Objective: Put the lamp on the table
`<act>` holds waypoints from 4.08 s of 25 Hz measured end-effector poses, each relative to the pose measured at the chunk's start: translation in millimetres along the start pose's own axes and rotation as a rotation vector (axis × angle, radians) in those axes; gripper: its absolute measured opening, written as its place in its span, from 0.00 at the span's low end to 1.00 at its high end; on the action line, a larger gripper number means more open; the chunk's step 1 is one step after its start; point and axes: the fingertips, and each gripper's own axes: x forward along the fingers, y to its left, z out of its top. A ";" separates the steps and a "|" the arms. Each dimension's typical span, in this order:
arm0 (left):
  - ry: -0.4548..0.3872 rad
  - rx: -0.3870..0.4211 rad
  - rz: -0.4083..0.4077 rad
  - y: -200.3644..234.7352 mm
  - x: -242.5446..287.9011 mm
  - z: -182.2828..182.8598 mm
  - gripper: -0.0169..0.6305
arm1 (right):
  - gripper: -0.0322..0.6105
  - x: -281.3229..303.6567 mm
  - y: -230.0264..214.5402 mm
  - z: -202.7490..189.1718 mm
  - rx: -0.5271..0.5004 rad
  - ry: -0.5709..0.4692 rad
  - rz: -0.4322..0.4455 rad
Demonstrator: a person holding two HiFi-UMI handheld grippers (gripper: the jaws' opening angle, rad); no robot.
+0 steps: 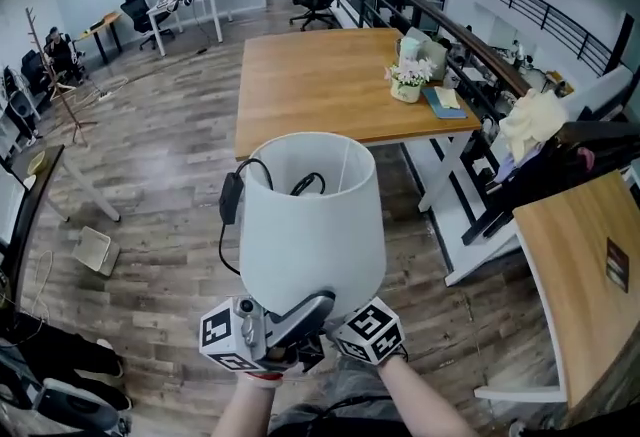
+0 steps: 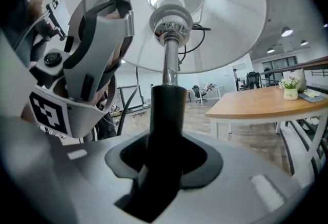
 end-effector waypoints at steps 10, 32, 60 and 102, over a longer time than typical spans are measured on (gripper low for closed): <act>-0.031 0.056 0.027 120.1 54.5 5.7 0.07 | 0.31 24.1 -124.1 37.0 -0.030 0.017 0.045; 0.012 -0.016 0.066 310.2 67.0 51.9 0.07 | 0.31 134.6 -269.1 79.1 0.034 0.007 0.053; 0.065 -0.181 -0.052 511.2 43.1 138.6 0.06 | 0.31 288.0 -420.4 131.4 0.080 0.006 -0.113; 0.015 -0.157 0.055 759.3 67.1 160.0 0.05 | 0.31 403.7 -636.0 162.2 0.011 0.064 -0.031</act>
